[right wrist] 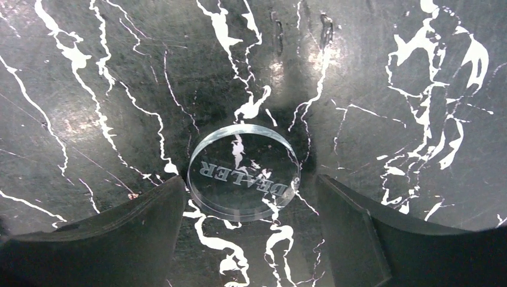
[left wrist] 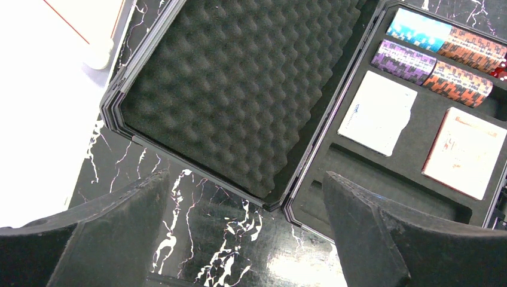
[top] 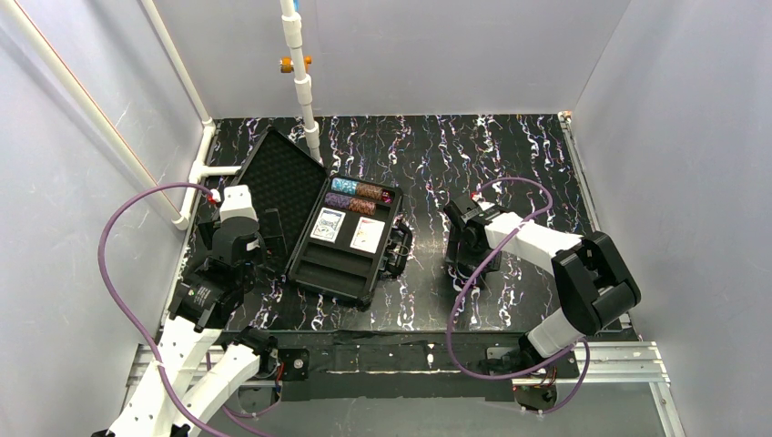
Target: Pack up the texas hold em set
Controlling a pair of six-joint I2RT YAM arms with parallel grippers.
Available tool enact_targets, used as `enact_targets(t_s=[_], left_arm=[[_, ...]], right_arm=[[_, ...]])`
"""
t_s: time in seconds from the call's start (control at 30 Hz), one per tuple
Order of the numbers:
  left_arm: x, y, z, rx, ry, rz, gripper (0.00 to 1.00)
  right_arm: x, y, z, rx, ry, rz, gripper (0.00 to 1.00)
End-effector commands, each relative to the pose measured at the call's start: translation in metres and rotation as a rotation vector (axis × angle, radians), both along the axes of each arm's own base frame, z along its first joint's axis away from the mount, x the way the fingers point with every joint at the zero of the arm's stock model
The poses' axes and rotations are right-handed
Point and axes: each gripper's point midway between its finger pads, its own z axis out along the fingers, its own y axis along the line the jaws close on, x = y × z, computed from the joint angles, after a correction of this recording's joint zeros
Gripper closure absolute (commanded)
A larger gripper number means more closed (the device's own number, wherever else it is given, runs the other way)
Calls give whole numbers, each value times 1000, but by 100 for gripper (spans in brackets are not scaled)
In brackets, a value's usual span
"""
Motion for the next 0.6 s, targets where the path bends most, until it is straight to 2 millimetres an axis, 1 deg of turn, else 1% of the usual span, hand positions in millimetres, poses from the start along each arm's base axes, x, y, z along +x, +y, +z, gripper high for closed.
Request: enact_targets(t_s=[0.0, 0.07, 0.27, 0.43, 0.57], left_arm=[[1, 1, -1, 10, 4, 4, 2], [1, 1, -1, 10, 4, 6, 2], [1, 1, -1, 12, 6, 6, 2], [1, 1, -2, 13, 8, 6, 2], [2, 1, -2, 13, 10, 6, 2]], right_arm=[[0, 3, -9, 21, 15, 22, 17], [-1, 2, -11, 25, 22, 23, 21], [-8, 1, -17, 28, 47, 21, 27], [-12, 1, -19, 38, 57, 18, 40], [-6, 4, -10, 44, 34, 29, 53]])
